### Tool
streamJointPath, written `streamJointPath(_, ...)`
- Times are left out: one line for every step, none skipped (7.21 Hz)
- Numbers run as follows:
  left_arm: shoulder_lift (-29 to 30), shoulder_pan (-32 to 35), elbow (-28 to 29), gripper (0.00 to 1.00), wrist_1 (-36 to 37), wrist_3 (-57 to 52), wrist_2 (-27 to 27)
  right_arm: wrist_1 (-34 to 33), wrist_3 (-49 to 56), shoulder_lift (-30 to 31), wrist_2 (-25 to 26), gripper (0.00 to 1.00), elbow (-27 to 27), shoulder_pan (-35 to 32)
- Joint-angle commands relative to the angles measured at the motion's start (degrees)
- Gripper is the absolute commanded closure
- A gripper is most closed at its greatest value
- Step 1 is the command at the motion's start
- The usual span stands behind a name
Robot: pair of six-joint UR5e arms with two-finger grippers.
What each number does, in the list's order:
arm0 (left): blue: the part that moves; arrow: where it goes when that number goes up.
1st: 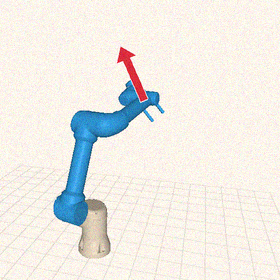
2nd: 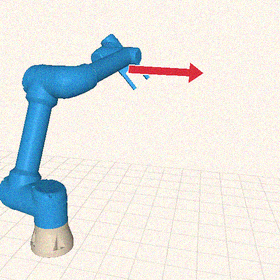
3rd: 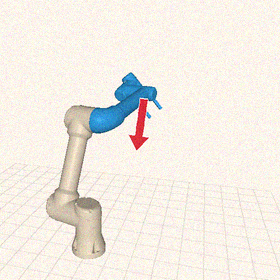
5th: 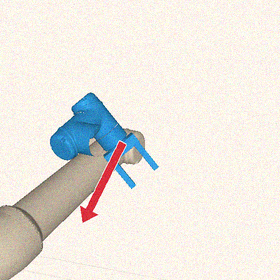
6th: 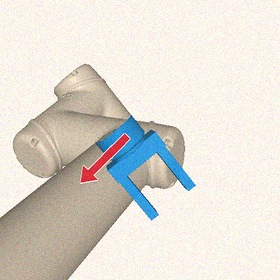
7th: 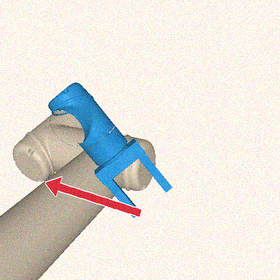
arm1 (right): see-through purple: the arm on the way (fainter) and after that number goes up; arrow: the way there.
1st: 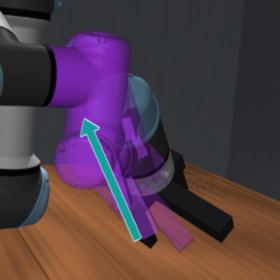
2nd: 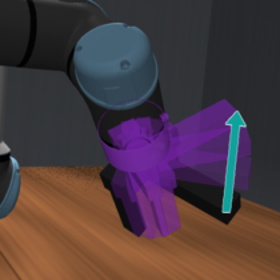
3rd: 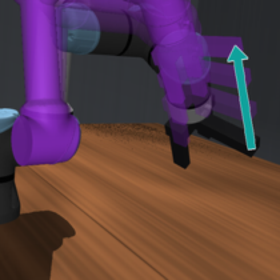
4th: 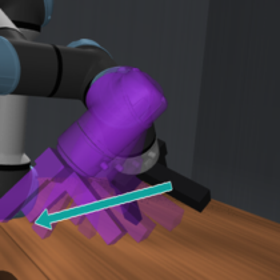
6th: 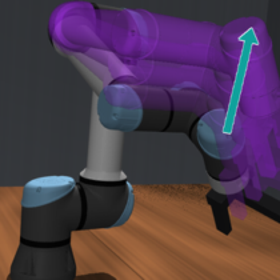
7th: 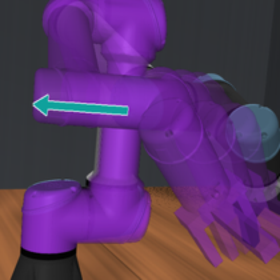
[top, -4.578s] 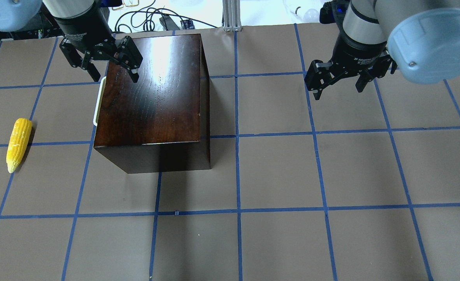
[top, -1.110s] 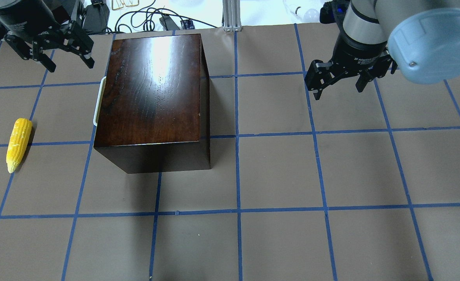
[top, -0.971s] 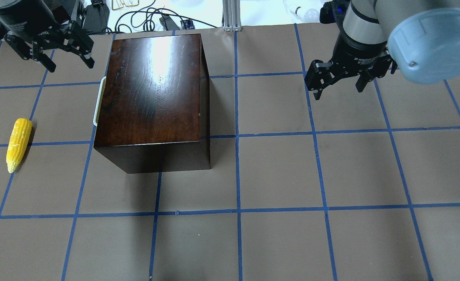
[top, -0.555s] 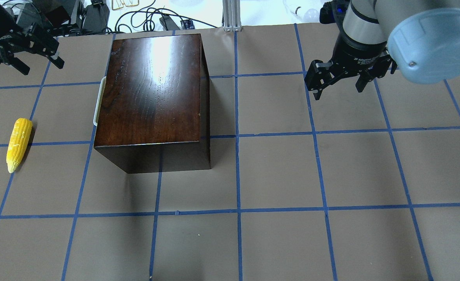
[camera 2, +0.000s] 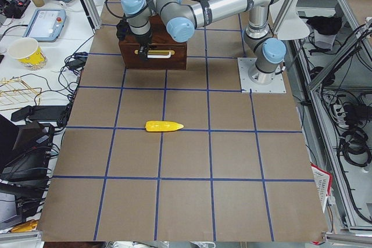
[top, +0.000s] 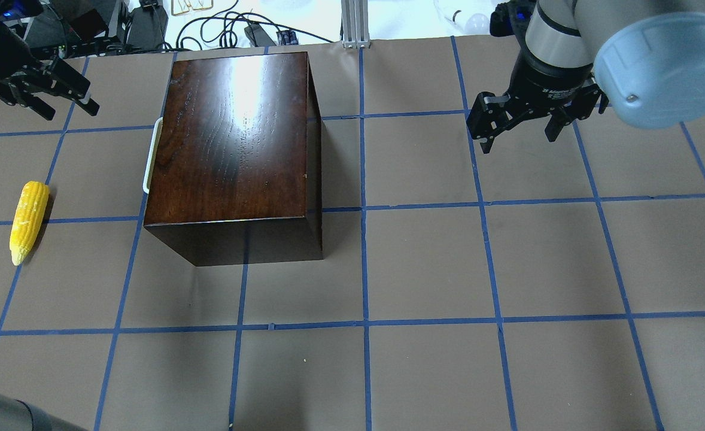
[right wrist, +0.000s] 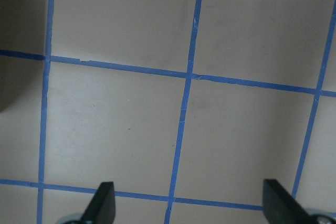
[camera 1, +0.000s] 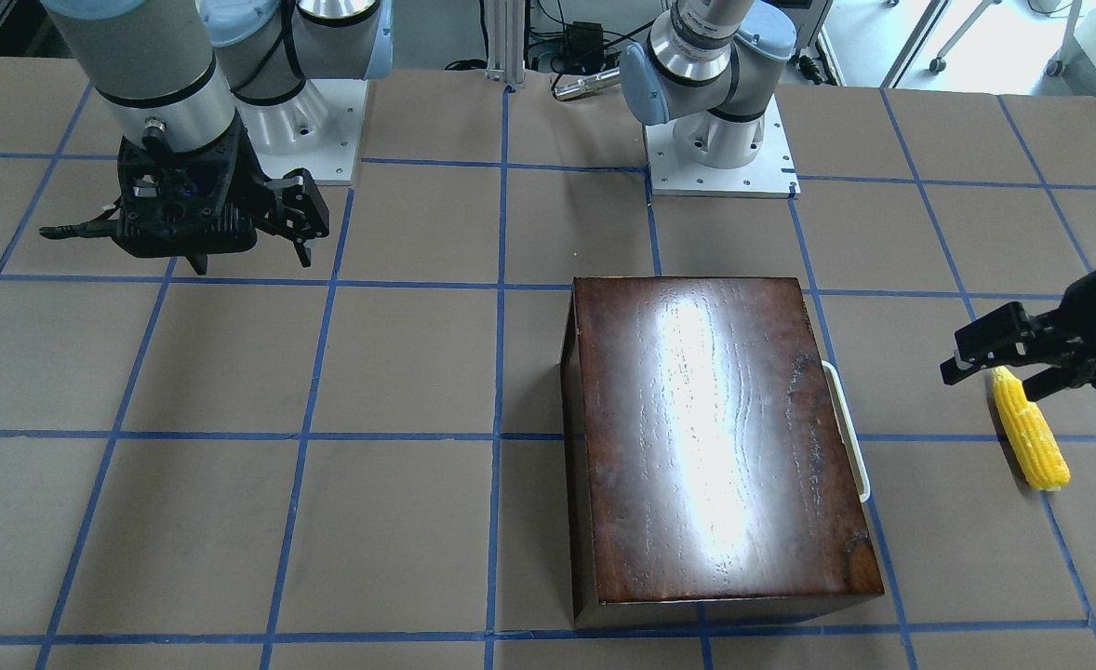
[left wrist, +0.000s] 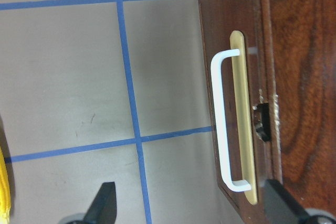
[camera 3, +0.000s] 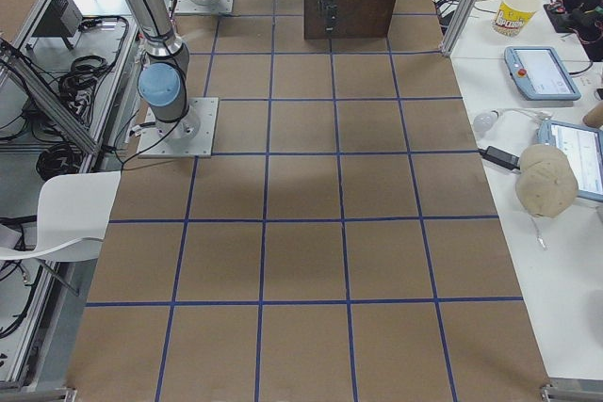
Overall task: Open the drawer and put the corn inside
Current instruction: 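Move the left gripper down beside the cabinet to the white drawer handle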
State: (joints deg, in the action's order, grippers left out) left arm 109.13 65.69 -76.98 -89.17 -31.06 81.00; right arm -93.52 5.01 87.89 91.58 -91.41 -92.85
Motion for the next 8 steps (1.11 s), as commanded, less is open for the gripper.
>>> streamJointPath(3.01, -0.03, -0.1, 0.0, 1.63, -0.49, -0.14, 0.0, 0.0, 0.0, 0.0, 0.0, 0.0, 0.13)
streamJointPath(4.41, 0.05, 0.16, 0.0, 1.81, -0.23, -0.31, 0.0, 0.0, 0.0, 0.0, 0.0, 0.0, 0.13)
streamJointPath(5.47, 0.14, 0.08, 0.0, 2.16, -0.31, -2.32, 0.0, 0.0, 0.0, 0.0, 0.0, 0.0, 0.13)
streamJointPath(6.27, 0.49, -0.01, 0.0, 2.16, -0.49, -3.03, 0.0, 0.0, 0.0, 0.0, 0.0, 0.0, -0.05)
streamJointPath(6.62, 1.02, -0.71, 0.0, 2.16, -0.58, -2.95, 0.0, 0.0, 0.0, 0.0, 0.0, 0.0, -0.05)
streamJointPath(6.8, 1.02, -1.93, 0.0, 2.86, -0.58, -3.04, 0.0, 0.0, 0.0, 0.0, 0.0, 0.0, -0.05)
streamJointPath(6.71, 1.28, -2.9, 0.0, 3.39, -0.84, -3.13, 0.0, 0.0, 0.0, 0.0, 0.0, 0.0, -0.05)
streamJointPath(6.71, 1.37, -3.17, 0.0, 3.39, -1.45, -3.21, 0.0, 0.0, 0.0, 0.0, 0.0, 0.0, -0.05)
